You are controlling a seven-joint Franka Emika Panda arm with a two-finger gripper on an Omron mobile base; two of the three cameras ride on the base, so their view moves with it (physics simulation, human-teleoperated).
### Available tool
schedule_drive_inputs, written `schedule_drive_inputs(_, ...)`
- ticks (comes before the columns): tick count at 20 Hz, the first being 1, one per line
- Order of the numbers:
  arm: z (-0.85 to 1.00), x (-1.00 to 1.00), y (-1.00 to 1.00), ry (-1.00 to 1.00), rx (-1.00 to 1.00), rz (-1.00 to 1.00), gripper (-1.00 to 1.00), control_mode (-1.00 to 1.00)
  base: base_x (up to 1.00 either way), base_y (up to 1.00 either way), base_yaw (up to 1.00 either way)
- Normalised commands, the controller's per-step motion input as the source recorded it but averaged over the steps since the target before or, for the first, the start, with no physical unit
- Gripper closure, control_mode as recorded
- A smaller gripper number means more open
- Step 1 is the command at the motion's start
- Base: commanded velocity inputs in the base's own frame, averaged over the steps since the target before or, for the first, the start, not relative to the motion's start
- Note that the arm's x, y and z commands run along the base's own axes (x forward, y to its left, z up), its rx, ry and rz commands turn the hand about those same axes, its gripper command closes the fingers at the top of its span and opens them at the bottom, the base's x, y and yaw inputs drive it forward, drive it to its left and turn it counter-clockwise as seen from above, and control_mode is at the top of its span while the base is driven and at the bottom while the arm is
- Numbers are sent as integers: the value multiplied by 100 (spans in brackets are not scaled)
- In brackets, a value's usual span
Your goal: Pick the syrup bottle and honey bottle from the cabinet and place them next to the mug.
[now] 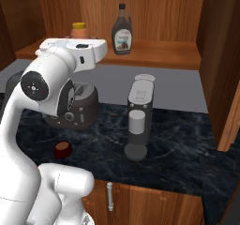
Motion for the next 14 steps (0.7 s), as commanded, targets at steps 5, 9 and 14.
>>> schedule_drive_inputs(5,18,32,0,-3,0,-3,-100,-100,0,0,0)
schedule_drive_inputs(9,17,37,-2,0,0,-2,-100,-100,0,0,0)
schedule_drive_inputs(14,18,41,-23,0,0,-2,-100,-100,0,0,0)
